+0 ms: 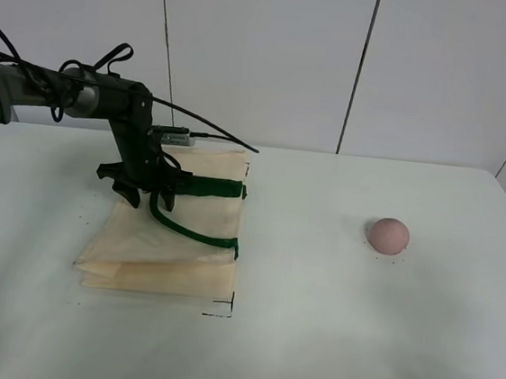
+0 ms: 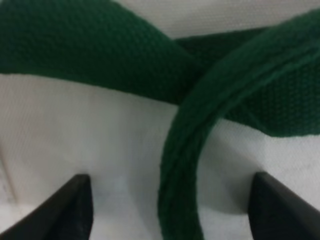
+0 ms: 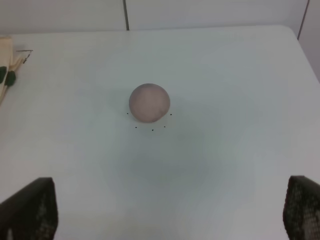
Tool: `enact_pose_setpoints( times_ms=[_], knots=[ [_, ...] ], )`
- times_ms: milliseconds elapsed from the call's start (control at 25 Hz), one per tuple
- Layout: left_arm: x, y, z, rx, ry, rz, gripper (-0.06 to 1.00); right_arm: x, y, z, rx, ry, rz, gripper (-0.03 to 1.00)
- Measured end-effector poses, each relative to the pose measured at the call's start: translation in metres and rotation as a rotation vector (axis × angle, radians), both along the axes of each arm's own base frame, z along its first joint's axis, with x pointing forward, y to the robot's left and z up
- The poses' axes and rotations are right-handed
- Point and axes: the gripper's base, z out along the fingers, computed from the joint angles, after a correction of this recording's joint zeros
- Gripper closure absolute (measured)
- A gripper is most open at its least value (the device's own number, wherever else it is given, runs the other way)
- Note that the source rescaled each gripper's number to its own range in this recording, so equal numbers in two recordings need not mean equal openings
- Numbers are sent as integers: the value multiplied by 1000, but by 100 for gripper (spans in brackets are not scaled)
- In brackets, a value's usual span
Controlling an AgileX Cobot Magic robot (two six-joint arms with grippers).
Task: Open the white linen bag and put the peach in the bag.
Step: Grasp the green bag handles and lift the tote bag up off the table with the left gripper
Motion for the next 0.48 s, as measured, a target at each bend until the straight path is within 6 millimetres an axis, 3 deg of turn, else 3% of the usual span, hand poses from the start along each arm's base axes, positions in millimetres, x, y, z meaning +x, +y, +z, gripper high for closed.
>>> enact_pose_setpoints(
  times_ms=[80, 280, 320, 480],
  knots=[
    [0, -2, 0, -6, -2, 0, 25, 0, 0, 0, 0, 0, 0, -3],
    [0, -5, 1, -16, -5, 2, 89, 0, 0, 0, 0, 0, 0, -3],
    [0, -5, 2, -17, -7, 3, 94, 0, 0, 0, 0, 0, 0, -3],
    [0, -4, 10, -11, -19, -2, 94, 0, 0, 0, 0, 0, 0, -3]
  ],
)
